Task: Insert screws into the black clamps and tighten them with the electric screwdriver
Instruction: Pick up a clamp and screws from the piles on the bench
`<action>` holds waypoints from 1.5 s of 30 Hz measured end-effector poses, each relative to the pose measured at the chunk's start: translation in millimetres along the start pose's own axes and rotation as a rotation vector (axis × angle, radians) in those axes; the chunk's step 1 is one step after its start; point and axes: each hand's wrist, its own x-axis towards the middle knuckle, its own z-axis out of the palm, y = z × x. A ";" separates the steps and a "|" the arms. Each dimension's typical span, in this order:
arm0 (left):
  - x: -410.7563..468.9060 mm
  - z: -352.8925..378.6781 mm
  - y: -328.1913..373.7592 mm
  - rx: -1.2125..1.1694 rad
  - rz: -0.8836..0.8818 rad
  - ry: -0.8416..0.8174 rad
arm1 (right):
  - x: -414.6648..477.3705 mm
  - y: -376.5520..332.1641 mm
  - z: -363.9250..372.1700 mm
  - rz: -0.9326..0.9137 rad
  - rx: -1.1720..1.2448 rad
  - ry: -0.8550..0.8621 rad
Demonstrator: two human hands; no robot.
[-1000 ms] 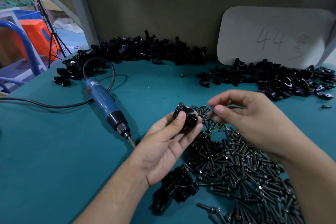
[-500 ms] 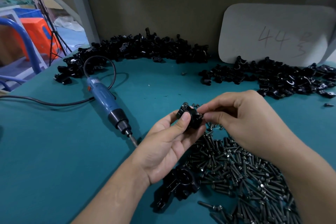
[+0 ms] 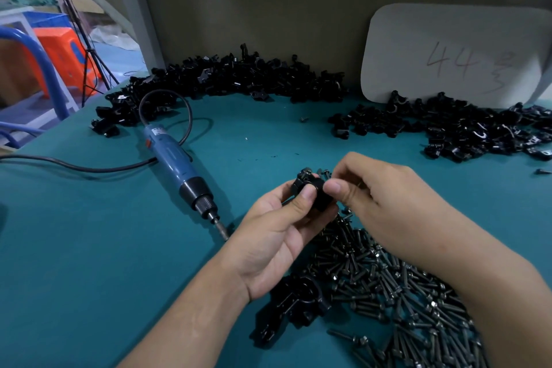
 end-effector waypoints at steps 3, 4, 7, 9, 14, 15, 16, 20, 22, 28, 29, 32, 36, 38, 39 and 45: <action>-0.2 0.4 -0.4 0.016 0.001 0.013 | -0.3 2.2 -3.3 -0.024 -0.036 -0.054; -0.2 1.3 -1.4 0.021 -0.002 0.009 | -0.4 2.6 -2.9 -0.027 -0.052 -0.069; 0.1 2.2 -4.3 0.029 -0.005 0.007 | -1.1 2.7 1.6 -0.014 -0.047 -0.105; 0.1 1.9 -5.3 0.036 -0.002 -0.001 | -2.3 3.0 5.4 0.009 -0.028 -0.105; -0.3 1.6 -4.4 0.071 0.004 -0.024 | -2.9 5.7 3.8 0.073 -0.018 -0.120; 0.2 1.5 -4.0 0.064 0.007 -0.014 | -2.4 6.6 2.2 0.067 -0.022 -0.126; 0.7 1.5 -3.8 0.054 0.008 -0.002 | -2.0 7.2 1.1 0.055 -0.025 -0.127; 0.4 1.6 -5.2 0.085 0.006 0.009 | -1.6 5.7 3.9 0.040 -0.034 -0.123; -0.4 1.9 -5.5 0.100 0.007 0.006 | -2.3 4.4 8.0 0.061 -0.032 -0.102; -0.7 4.0 -3.6 0.104 0.025 0.006 | -0.6 2.7 10.8 0.123 -0.046 -0.034; -0.8 4.4 -3.3 0.097 0.028 0.011 | -0.7 3.8 8.9 0.125 -0.028 -0.050; -0.5 5.4 -3.3 0.070 0.036 0.043 | -0.8 6.6 6.7 0.096 -0.003 -0.086; -1.5 6.8 -5.3 0.102 0.036 0.049 | 0.0 3.6 11.6 0.084 -0.009 -0.041; -1.5 7.5 -5.7 0.118 0.046 0.049 | 0.7 2.5 12.3 0.093 -0.011 -0.027; -1.5 8.1 -5.2 0.113 0.052 0.050 | 1.0 1.6 12.3 0.096 -0.005 -0.029; -5.0 9.7 25.0 -0.011 0.175 0.089 | -2.2 -12.0 8.0 0.178 0.148 0.115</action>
